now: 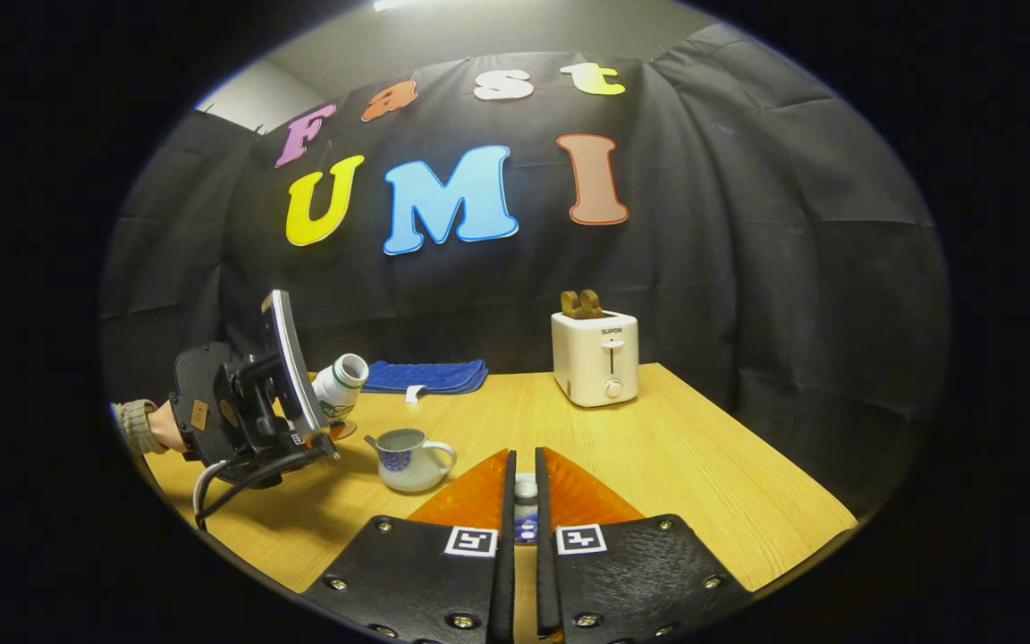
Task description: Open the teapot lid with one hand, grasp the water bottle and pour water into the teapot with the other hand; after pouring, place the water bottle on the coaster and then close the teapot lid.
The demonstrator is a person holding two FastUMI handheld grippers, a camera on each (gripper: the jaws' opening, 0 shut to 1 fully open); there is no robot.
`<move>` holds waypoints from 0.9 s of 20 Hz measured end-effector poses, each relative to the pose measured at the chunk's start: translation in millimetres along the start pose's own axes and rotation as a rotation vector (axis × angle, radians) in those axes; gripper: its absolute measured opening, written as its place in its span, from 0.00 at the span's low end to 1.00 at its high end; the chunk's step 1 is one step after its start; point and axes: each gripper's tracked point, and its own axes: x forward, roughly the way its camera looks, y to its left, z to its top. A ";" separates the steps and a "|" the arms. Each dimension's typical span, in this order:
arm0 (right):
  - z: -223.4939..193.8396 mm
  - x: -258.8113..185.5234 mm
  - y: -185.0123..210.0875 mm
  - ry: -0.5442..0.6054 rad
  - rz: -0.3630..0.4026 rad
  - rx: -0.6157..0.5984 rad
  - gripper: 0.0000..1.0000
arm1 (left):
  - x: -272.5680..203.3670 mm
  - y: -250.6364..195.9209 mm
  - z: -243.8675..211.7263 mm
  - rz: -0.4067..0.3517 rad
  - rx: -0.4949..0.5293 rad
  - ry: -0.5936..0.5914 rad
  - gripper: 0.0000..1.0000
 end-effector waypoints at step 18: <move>6.3 112.0 120.7 0.026 0.160 0.008 0.10 | -25.1 89.3 -52.2 0.042 -0.689 -0.118 0.78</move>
